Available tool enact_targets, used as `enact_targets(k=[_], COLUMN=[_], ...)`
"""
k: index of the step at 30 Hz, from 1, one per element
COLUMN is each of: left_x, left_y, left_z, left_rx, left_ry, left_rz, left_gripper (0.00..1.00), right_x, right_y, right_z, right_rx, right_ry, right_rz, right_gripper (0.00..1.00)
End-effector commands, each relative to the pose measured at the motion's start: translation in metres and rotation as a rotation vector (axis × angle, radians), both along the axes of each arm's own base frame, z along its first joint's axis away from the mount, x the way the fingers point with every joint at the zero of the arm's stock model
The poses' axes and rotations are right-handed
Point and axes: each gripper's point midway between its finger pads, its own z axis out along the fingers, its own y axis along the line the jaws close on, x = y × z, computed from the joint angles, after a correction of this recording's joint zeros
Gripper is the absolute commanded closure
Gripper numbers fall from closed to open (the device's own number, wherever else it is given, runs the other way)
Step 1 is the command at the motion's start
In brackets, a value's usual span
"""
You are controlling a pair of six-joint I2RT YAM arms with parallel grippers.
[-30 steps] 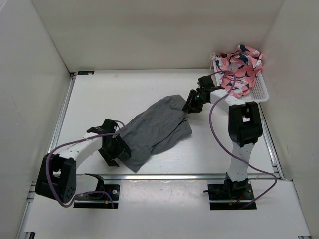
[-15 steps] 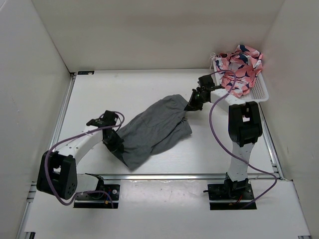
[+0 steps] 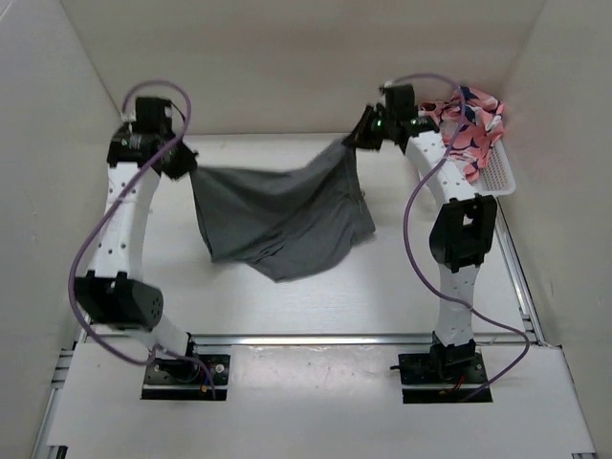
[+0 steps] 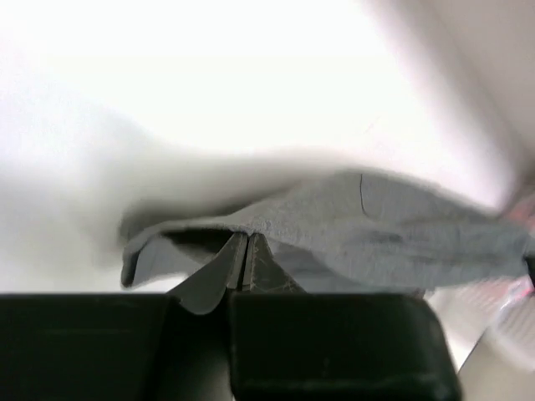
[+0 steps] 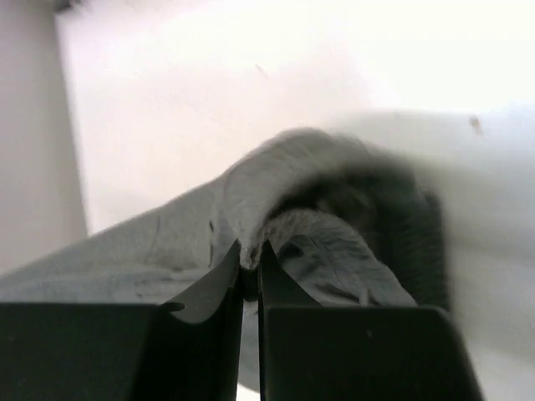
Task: Fold and stack the shorts
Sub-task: Flatten the shorts out
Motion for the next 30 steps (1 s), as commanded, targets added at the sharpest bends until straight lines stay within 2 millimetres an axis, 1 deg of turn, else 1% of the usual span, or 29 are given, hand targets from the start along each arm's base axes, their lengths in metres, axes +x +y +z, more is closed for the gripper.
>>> enact_targets(k=[1, 2, 3, 4, 5, 6, 7, 8, 9, 10, 11, 12, 13, 14, 15, 16, 17, 18, 19, 20, 21, 22, 23, 24, 25, 26, 27, 29, 30], left_x=[0.04, 0.054, 0.06, 0.071, 0.071, 0.072, 0.071, 0.069, 0.066, 0.062, 0.049, 0.051, 0.048, 0.045, 0.039, 0.035, 0.02, 0.022, 0.015, -0.004, -0.012, -0.022, -0.035, -0.049, -0.066, -0.075, -0.082, -0.095, -0.096], left_y=[0.03, 0.035, 0.039, 0.041, 0.049, 0.048, 0.051, 0.06, 0.061, 0.058, 0.057, 0.06, 0.057, 0.055, 0.051, 0.044, 0.042, 0.032, 0.026, 0.021, 0.016, 0.012, 0.006, 0.002, 0.001, 0.0, -0.003, -0.001, 0.001], left_z=[0.056, 0.11, 0.13, 0.138, 0.183, 0.197, 0.209, 0.223, 0.241, 0.245, 0.258, 0.245, 0.243, 0.239, 0.226, 0.215, 0.219, 0.175, 0.157, 0.152, 0.13, 0.061, 0.032, 0.014, -0.039, -0.059, -0.076, -0.1, -0.105], left_rx=[0.089, 0.125, 0.133, 0.136, 0.145, 0.122, 0.116, 0.116, 0.125, 0.111, 0.112, 0.104, 0.096, 0.089, 0.071, 0.047, 0.042, 0.012, 0.001, 0.005, -0.021, -0.079, -0.111, -0.131, -0.15, -0.169, -0.193, -0.22, -0.215], left_ry=[-0.122, -0.271, -0.326, -0.353, -0.478, -0.524, -0.56, -0.605, -0.665, -0.685, -0.722, -0.69, -0.688, -0.677, -0.64, -0.614, -0.634, -0.527, -0.489, -0.493, -0.45, -0.296, -0.228, -0.207, -0.082, -0.034, 0.012, 0.075, 0.087], left_rz=[-0.007, -0.024, -0.026, -0.038, -0.029, -0.054, -0.057, -0.048, -0.06, -0.084, -0.092, -0.091, -0.105, -0.113, -0.128, -0.156, -0.151, -0.171, -0.184, -0.189, -0.185, -0.165, -0.166, -0.166, -0.157, -0.139, -0.136, -0.092, -0.074], left_gripper=[0.9, 0.9, 0.9, 0.9, 0.9, 0.9, 0.9, 0.9, 0.9, 0.9, 0.9, 0.9, 0.9, 0.9, 0.9, 0.9, 0.9, 0.9, 0.9, 0.9, 0.9, 0.9, 0.69, 0.55, 0.37, 0.22, 0.06, 0.02, 0.02], right_x=[0.034, 0.039, 0.041, 0.04, 0.042, 0.041, 0.039, 0.025, 0.019, 0.017, 0.0, -0.007, -0.029, -0.026, -0.034, -0.059, -0.06, -0.068, -0.089, -0.101, -0.109, -0.125, -0.133, -0.154, -0.167, -0.176, -0.191, -0.205, -0.212], right_y=[0.004, 0.008, 0.003, 0.005, -0.003, -0.001, -0.006, -0.009, -0.01, -0.012, -0.016, -0.019, -0.025, -0.028, -0.028, -0.032, -0.038, -0.042, -0.046, -0.053, -0.062, -0.068, -0.077, -0.086, -0.091, -0.093, -0.095, -0.097, -0.098], right_z=[0.115, 0.132, 0.181, 0.198, 0.217, 0.235, 0.249, 0.275, 0.287, 0.279, 0.295, 0.293, 0.309, 0.269, 0.254, 0.26, 0.202, 0.181, 0.178, 0.115, 0.09, 0.074, 0.05, 0.001, -0.013, -0.025, -0.049, -0.058, -0.067], right_rx=[0.138, 0.165, 0.202, 0.233, 0.254, 0.287, 0.308, 0.329, 0.337, 0.314, 0.288, 0.27, 0.259, 0.212, 0.159, 0.137, 0.069, 0.027, 0.001, -0.095, -0.143, -0.172, -0.209, -0.245, -0.248, -0.24, -0.223, -0.198, -0.179], right_ry=[-0.229, -0.266, -0.379, -0.405, -0.451, -0.5, -0.529, -0.581, -0.614, -0.602, -0.652, -0.654, -0.685, -0.6, -0.598, -0.619, -0.514, -0.493, -0.511, -0.417, -0.381, -0.354, -0.311, -0.186, -0.135, -0.097, -0.016, 0.03, 0.071], right_rz=[-0.021, -0.012, -0.021, -0.019, -0.035, -0.026, -0.029, -0.027, -0.023, -0.019, -0.003, 0.003, 0.001, -0.018, -0.009, -0.016, -0.031, -0.047, -0.046, -0.026, -0.043, -0.055, -0.078, -0.093, -0.114, -0.128, -0.161, -0.196, -0.225], right_gripper=[1.0, 1.0, 1.0, 1.0, 1.0, 1.0, 1.0, 1.0, 1.0, 1.0, 1.0, 1.0, 1.0, 1.0, 1.0, 1.0, 1.0, 1.0, 1.0, 1.0, 0.98, 0.79, 0.65, 0.5, 0.28, 0.22, 0.18, 0.18, 0.18])
